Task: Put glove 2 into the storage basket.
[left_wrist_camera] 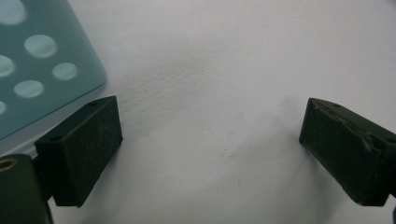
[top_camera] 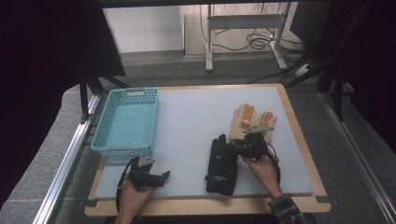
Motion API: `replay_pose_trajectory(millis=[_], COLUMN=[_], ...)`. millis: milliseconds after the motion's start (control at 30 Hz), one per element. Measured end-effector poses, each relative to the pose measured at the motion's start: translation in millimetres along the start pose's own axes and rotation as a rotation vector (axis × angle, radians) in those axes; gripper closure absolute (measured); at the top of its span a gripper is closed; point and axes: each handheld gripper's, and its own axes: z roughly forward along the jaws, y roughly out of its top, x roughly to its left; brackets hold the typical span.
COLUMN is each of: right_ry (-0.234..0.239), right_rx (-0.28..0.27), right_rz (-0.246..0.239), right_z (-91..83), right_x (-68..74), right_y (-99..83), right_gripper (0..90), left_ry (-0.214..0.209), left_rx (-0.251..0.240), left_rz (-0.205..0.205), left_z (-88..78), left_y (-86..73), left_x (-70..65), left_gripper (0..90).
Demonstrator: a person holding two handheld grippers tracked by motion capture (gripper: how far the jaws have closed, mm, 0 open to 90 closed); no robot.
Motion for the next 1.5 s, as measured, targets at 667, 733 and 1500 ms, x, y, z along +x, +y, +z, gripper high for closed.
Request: replay_pose_trajectory(millis=[667, 733, 1500], right_ry=[0.089, 0.108, 0.165], right_rx=[0.064, 0.075, 0.078], right_rz=[-0.100, -0.117, -0.195], right_z=[-37.8, -36.6, 9.4], right_x=[19.6, 26.2, 74.2], right_y=[-67.2, -71.0, -52.0], right_gripper=[86.8, 88.0, 85.6], left_ry=[0.000, 0.001, 0.002], left_rx=[-0.005, -0.005, 0.000], left_rz=[-0.006, -0.006, -0.002], left_z=[0.5, 0.5, 0.1], left_y=[0.0, 0.0, 0.1], left_x=[-0.4, -0.5, -0.3], left_gripper=[6.1, 6.1, 6.1])
